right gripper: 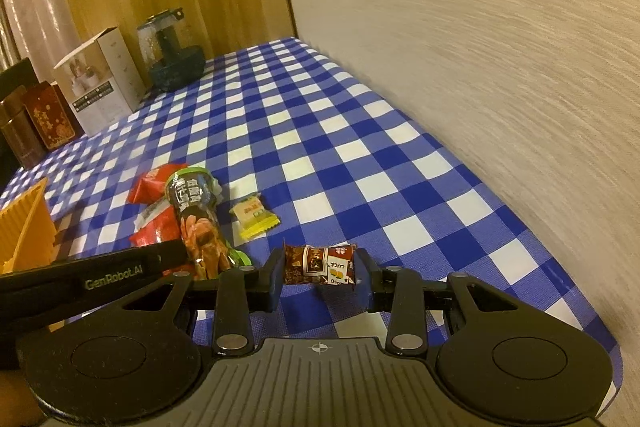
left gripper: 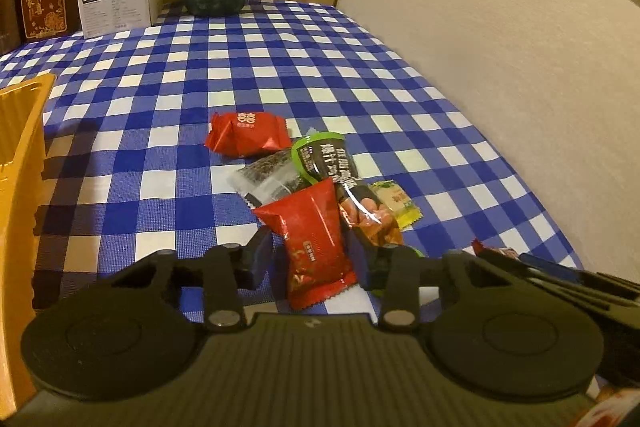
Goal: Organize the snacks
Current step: 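Grasp a brown wrapped candy with the right tool while the left tool grasps a red packet, then carry the brown candy with the right tool while the left tool carries the red packet over the tray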
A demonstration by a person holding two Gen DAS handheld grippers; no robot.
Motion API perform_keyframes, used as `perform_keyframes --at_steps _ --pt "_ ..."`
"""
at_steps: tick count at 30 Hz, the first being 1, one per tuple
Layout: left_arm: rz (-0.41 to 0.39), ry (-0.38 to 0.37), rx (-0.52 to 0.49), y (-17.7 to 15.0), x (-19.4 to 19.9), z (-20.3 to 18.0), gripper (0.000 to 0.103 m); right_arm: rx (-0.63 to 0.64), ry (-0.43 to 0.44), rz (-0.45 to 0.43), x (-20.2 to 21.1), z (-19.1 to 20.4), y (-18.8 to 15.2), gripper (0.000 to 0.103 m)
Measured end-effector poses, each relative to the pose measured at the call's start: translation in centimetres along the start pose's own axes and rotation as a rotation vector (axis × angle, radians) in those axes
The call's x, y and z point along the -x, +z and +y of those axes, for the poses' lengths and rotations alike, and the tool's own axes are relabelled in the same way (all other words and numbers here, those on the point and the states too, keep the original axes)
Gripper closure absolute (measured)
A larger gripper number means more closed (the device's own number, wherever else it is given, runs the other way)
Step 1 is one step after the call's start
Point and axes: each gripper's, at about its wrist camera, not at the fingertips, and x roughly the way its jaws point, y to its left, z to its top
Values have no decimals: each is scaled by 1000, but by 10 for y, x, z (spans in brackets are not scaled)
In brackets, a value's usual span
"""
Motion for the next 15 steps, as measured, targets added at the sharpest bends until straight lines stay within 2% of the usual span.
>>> perform_keyframes --at_steps 4,8,15 --pt "9 3 -6 -1 -3 2 67 -1 2 0 -1 0 0 66" --pt "3 0 -28 -2 -1 -1 77 3 3 2 -1 1 0 66" --pt "2 -17 -34 -10 15 2 79 10 11 -4 2 4 -2 66"
